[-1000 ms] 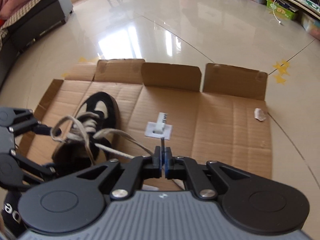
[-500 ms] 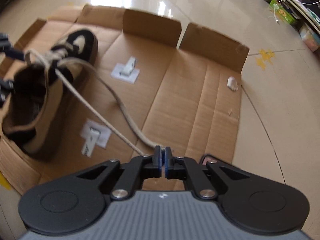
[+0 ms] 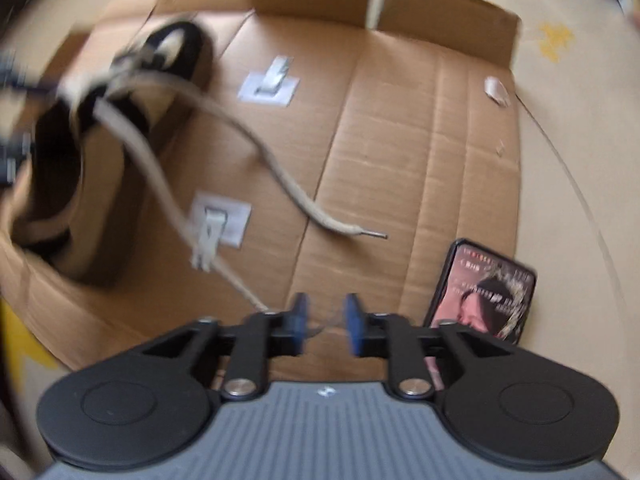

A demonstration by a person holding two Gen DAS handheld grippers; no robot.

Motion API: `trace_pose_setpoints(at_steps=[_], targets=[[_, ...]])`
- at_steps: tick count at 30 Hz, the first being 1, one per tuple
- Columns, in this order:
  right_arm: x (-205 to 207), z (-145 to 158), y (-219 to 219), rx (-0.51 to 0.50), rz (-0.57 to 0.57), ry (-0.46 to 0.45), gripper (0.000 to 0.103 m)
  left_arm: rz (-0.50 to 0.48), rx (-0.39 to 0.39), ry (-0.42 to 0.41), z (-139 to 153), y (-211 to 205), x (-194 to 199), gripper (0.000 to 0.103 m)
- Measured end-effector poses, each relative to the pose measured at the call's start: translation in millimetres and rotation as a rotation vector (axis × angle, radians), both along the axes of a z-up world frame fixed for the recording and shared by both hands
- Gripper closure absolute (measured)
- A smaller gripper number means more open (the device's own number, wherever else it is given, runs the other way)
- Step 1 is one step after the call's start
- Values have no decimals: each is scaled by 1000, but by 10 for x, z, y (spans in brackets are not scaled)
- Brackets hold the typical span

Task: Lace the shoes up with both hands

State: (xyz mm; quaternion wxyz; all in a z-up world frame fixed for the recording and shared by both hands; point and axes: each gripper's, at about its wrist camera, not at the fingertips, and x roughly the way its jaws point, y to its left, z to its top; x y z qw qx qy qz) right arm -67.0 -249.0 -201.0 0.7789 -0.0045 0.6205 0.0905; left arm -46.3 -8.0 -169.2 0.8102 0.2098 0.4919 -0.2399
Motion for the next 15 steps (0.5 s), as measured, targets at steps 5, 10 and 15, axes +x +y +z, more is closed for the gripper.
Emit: trace_pose_setpoints(at_steps=[5, 10, 15], targets=[[113, -59, -214, 130, -217, 57, 73, -8, -19, 24, 1, 1, -22, 33], [282, -241, -228, 202, -362, 93, 72, -12, -37, 12, 64, -7, -27, 33], [462, -225, -173, 169, -351, 40, 84, -18, -46, 17, 79, -11, -39, 33]])
